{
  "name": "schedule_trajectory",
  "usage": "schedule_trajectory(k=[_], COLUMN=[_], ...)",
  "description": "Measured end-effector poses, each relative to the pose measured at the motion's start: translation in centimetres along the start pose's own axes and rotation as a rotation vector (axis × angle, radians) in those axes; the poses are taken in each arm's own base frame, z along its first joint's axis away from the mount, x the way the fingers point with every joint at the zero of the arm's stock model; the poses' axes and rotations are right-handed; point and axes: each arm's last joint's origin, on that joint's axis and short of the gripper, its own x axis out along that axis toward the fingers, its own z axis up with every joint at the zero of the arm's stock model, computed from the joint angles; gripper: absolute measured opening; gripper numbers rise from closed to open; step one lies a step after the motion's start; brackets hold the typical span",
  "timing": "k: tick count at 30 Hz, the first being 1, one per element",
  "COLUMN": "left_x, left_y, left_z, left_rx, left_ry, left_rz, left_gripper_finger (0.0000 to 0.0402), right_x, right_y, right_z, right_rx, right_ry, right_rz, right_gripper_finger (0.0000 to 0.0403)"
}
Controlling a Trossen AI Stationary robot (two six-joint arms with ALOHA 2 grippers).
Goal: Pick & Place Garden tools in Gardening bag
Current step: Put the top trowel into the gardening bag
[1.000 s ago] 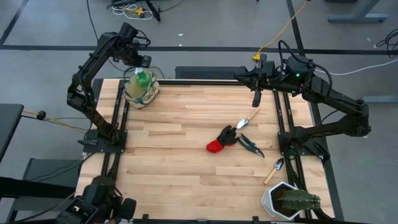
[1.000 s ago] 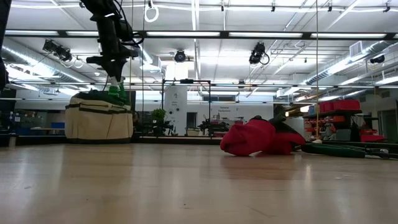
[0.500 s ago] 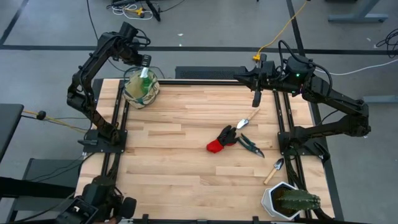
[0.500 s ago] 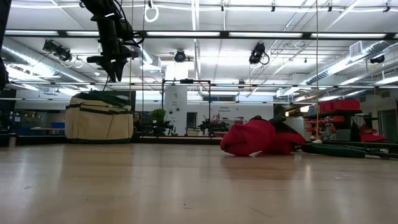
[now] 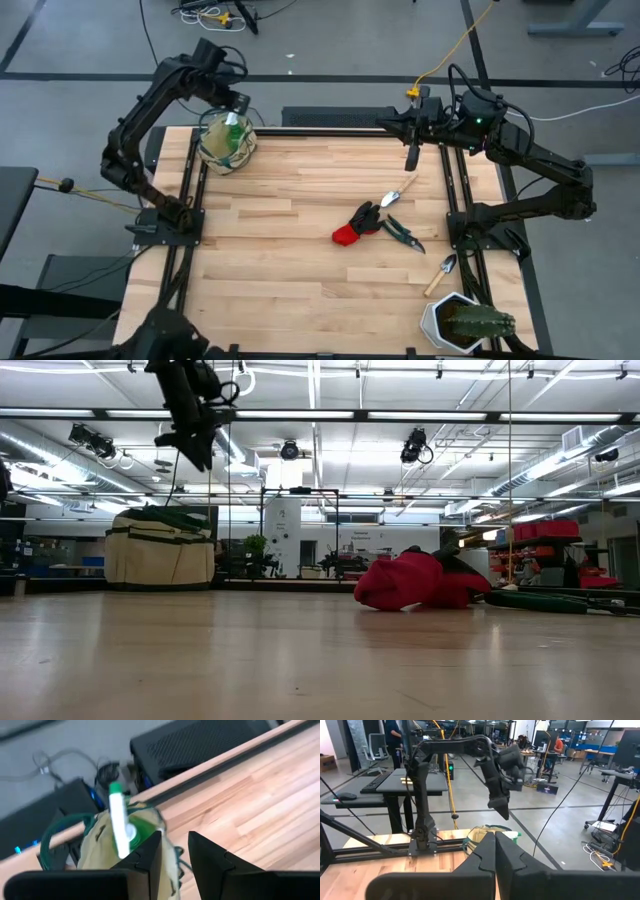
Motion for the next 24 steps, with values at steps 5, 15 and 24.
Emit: schedule_trajectory(k=[5, 15, 24], left_x=[-2.3, -7.5, -10.4], left_y=[-1.9, -6.2, -9.7], left_z=[-0.5, -3.2, -5.6], left_rx=[0.048, 0.187, 0.316], left_ry=[-0.088, -0.231, -0.319], left_rz=[-0.037, -0.169, -0.239], left_gripper_finger=[0.0103, 0.0103, 0.0103], right_x=[0.0, 0.0, 0.0], right_y=[-0.1, -0.1, -0.1], right_z=[0.0, 0.0, 0.0], right_rx=[0.000, 0.000, 0.000], right_ry=[0.004, 0.004, 0.006], right_rz=[-0.045, -0.046, -0.046], right_gripper_finger=[0.0000, 0.0000, 0.0000])
